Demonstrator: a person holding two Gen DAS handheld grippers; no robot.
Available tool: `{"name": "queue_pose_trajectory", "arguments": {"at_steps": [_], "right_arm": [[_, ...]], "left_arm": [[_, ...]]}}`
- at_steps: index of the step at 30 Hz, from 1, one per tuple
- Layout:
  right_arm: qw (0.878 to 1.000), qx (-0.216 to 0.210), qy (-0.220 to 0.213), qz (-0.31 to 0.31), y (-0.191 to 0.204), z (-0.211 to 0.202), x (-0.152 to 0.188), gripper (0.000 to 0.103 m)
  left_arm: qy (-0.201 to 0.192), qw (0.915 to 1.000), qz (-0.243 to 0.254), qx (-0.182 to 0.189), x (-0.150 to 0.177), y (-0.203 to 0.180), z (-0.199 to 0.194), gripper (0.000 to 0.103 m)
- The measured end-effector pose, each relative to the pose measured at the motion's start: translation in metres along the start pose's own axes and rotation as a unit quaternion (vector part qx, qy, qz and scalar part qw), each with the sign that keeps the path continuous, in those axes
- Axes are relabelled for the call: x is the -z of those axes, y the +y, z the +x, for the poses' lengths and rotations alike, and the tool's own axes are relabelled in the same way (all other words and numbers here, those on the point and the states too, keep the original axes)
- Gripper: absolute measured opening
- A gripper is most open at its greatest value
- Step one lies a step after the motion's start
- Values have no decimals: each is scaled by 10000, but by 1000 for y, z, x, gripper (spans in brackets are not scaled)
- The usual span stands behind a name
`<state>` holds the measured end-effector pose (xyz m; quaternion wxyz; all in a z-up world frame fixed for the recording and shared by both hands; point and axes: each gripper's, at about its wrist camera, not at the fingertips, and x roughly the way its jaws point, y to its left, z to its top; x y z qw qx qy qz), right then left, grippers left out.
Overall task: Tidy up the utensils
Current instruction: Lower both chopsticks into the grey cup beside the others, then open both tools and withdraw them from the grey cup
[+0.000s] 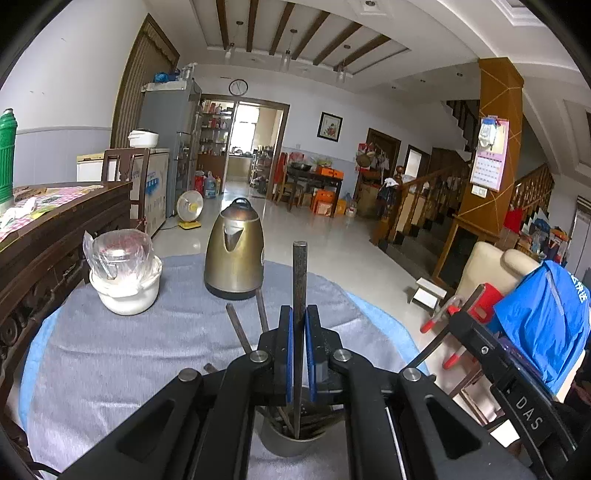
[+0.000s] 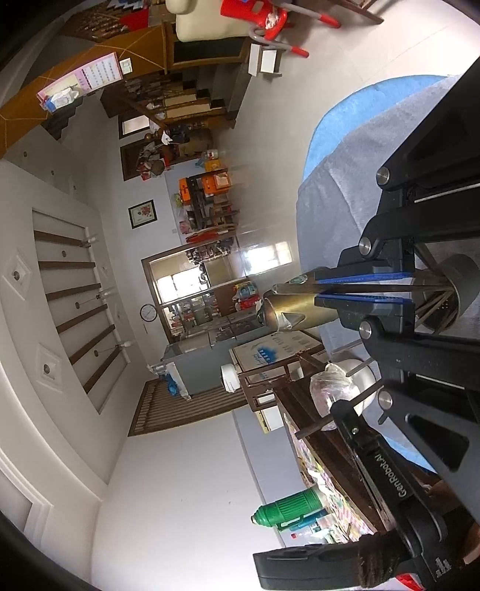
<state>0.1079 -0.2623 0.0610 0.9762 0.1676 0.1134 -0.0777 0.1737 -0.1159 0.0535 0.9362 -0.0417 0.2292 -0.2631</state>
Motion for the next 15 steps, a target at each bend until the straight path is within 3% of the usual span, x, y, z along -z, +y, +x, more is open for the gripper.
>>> {"name": "queue_pose_trajectory", "arguments": {"at_steps": [15], "right_arm": [[9993,-14,361,-14,1,4,7,7]], "left_arm": [[348,9992,166,44,11,-3,-10,7]]}}
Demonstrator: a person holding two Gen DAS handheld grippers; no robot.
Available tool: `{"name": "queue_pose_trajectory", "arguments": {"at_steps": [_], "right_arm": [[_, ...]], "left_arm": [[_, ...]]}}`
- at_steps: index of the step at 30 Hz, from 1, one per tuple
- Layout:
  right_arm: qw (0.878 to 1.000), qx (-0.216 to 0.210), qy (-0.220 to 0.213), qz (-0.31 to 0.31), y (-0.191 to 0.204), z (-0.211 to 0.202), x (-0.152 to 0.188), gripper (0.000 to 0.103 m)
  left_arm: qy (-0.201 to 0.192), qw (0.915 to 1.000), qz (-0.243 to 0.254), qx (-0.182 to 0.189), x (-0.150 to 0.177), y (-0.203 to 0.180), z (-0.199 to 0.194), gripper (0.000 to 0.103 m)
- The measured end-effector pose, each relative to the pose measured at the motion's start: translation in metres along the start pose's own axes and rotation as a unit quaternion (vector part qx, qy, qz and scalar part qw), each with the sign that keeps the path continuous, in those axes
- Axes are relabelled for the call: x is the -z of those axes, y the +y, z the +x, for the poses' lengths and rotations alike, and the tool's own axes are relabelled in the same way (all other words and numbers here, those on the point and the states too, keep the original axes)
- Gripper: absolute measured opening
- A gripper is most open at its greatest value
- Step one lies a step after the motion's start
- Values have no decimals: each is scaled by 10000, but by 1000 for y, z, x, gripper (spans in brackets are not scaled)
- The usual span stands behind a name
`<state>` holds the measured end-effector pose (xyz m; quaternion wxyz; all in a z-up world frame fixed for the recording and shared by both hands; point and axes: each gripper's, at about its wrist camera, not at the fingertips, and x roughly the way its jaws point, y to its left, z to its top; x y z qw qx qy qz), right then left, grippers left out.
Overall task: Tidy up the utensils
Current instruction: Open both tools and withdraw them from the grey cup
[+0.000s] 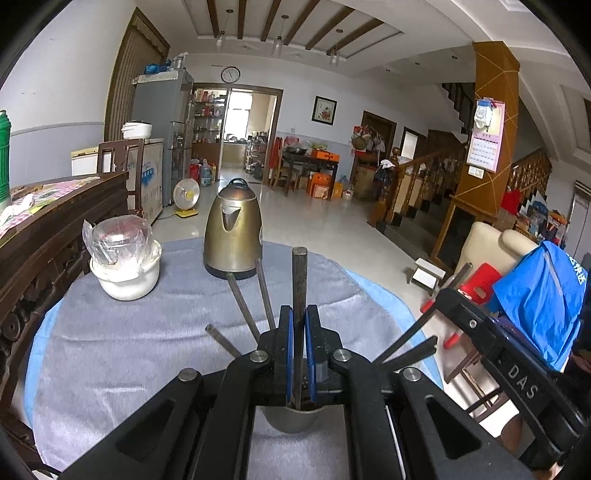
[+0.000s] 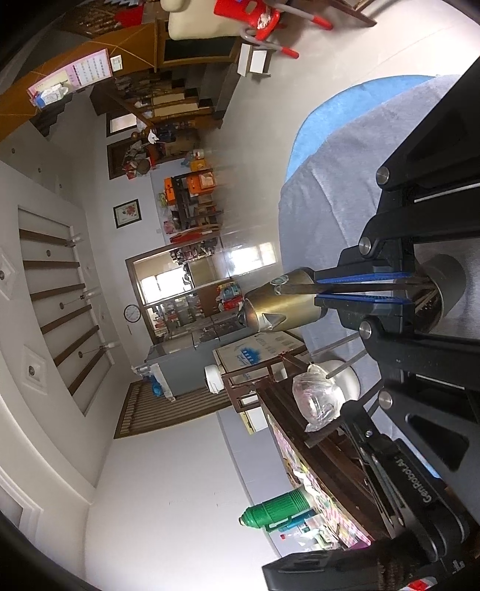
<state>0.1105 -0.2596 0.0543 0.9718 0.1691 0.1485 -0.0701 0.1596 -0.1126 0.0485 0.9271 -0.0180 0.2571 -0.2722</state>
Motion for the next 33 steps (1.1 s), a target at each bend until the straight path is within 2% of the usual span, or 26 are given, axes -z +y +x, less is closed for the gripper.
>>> {"name": "queue_pose_trajectory", "arguments": {"at_steps": [12,14,16,18,20,22,24,28,33], "right_arm": [[9997,-98,192,-61,6,3,0,8],[9997,-143,202,-4,5,2,-1,8],[9995,-226,210,63,3,0,-1,9],[9993,-274,246,93,3,-1,-2,12],[9991,-296,272,118,3,-2,-3,19],[9990,-335,245,164,2,-4,-2,33],[9991,-343,184,179,3,-7,-2,37],[9992,-350,73,204,3,-16,-3,37],[9989,-472,66,5,13,-30,3,37]], "left_arm": [[245,9996,127,21,10,4,-19,7],[294,9994,166,36,13,4,-24,13],[323,9993,198,23,17,5,-30,36],[324,9992,239,-37,21,7,-36,49],[391,9988,279,-110,26,9,-41,55],[480,9982,280,-203,30,12,-42,64],[586,9973,268,-357,36,16,-45,68],[697,9938,279,-819,43,28,-48,75],[767,9882,175,-1314,51,44,-54,78]]}}
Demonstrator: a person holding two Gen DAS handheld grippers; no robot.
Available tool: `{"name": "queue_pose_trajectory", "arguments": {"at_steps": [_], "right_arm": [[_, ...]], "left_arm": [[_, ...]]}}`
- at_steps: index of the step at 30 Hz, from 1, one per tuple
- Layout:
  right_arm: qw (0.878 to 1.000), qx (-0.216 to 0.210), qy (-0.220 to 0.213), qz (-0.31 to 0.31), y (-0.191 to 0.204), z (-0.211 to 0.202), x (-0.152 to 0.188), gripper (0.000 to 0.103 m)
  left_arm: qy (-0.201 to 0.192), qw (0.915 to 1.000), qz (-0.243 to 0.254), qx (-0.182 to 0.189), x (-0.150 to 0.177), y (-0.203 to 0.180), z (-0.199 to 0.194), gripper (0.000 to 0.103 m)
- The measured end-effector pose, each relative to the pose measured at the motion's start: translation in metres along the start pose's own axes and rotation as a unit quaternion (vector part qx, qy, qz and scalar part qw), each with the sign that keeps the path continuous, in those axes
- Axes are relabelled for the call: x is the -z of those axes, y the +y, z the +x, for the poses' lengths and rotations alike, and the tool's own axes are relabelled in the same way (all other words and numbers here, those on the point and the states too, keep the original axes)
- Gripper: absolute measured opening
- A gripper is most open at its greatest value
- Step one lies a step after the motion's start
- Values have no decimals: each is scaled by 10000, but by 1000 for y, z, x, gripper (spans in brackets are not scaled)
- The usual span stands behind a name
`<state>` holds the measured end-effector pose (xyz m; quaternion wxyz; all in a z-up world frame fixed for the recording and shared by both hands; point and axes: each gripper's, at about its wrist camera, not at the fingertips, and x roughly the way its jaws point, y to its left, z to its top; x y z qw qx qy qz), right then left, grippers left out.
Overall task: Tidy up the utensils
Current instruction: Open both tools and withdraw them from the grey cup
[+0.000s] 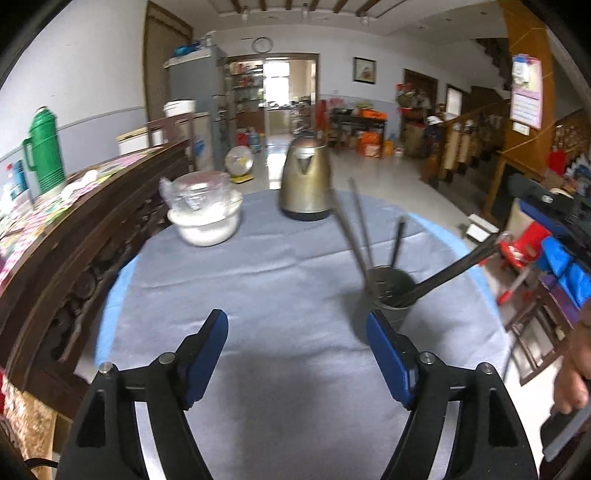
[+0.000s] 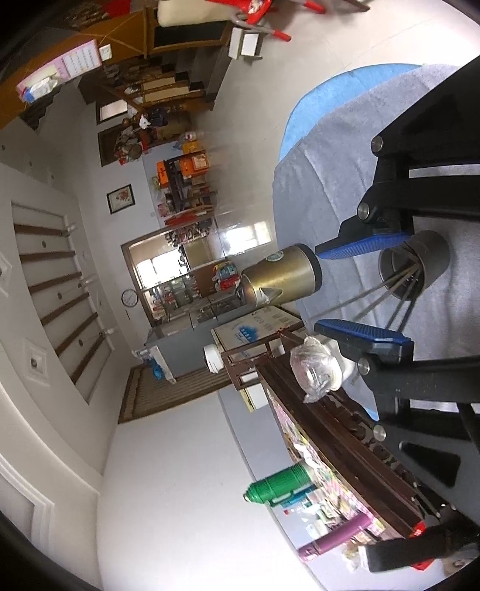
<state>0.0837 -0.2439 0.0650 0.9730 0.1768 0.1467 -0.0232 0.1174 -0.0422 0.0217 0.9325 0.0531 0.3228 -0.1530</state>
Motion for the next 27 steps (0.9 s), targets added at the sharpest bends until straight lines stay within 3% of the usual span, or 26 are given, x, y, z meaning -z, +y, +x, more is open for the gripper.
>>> {"name": "queue_pose_trajectory", "arguments": {"at_steps": [2,3,4,18,27], "right_arm": [[9999,-27,64,-95,6,-2,3,44],[9999,-41,91,-139,9,-3,6,57],[9998,-77,61,-177,13,-5,9,61],[9990,-142,293,-310,34,-16,33,61],[9992,-84,258,-308,42,-39,41,61]], "left_arm": [[-12,9998,-19,-192,3,5,-2,80],[-7,9996,-32,-280,4,8,-2,81],[11,9993,-50,-357,6,10,-2,81],[12,9936,-169,-1120,17,35,-13,82],[-180,9912,-85,-1309,24,31,-41,83]]}}
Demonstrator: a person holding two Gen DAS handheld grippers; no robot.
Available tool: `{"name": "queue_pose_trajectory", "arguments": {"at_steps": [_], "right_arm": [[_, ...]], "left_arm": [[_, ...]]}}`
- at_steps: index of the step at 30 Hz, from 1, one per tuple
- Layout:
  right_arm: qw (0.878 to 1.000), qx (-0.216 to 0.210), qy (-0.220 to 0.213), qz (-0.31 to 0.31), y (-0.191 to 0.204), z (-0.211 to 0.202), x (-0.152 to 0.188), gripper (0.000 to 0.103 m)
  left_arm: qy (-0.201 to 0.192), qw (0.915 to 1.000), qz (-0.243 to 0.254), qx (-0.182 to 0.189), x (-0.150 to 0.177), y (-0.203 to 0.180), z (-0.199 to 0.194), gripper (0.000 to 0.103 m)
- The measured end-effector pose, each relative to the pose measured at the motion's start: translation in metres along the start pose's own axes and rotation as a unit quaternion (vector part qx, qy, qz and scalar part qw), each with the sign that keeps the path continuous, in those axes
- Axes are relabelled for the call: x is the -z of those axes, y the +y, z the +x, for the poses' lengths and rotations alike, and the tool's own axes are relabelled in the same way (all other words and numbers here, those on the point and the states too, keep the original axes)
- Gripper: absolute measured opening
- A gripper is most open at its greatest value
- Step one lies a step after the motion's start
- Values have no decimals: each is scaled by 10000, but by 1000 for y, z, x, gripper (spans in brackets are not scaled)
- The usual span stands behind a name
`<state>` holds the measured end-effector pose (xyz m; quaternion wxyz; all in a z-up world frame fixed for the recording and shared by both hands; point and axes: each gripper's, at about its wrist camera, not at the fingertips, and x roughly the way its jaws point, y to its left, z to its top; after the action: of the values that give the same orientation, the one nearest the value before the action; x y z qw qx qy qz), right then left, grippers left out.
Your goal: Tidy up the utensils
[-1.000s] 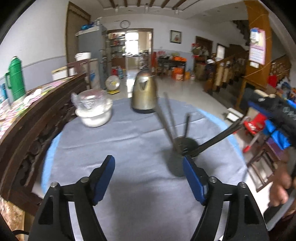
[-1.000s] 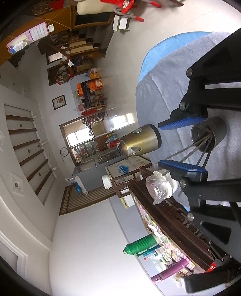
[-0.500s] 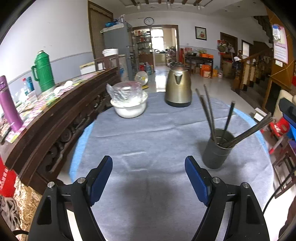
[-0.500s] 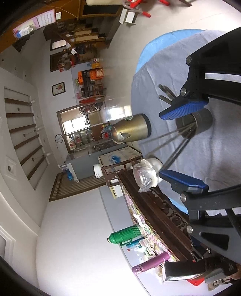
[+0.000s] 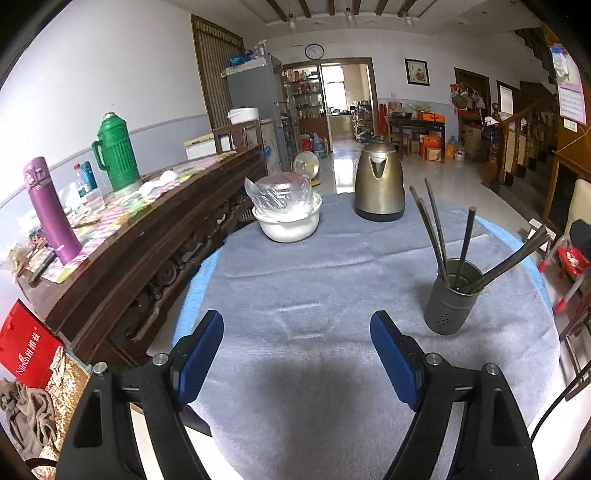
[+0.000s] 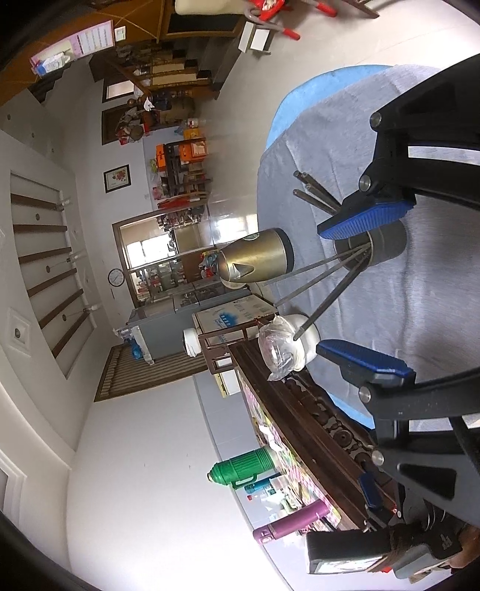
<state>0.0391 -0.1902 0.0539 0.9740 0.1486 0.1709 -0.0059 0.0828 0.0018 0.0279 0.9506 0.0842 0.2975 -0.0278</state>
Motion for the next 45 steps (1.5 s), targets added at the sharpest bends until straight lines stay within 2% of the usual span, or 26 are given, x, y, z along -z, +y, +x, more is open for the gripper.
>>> {"name": "queue_pose_trajectory", "arguments": {"at_steps": [4,14,28,35,45], "right_arm": [[10000,28,21,59,0,-14,8,61],[9988,201,357,264,-7,-38,32,61],[9986,389,254,257,1,-74,49,62],[9978,553,168,336,2,-91,54,62],[9974,646,185,270,8,-96,61,62]], "left_arm": [[-105,9999,-3,-118,3,1,-17,88],[-243,9994,6,-251,15,5,-55,90],[-550,9983,72,-194,23,7,-98,91],[-580,9982,-34,-162,29,13,-109,91],[-511,9986,114,-107,37,6,-112,91]]}}
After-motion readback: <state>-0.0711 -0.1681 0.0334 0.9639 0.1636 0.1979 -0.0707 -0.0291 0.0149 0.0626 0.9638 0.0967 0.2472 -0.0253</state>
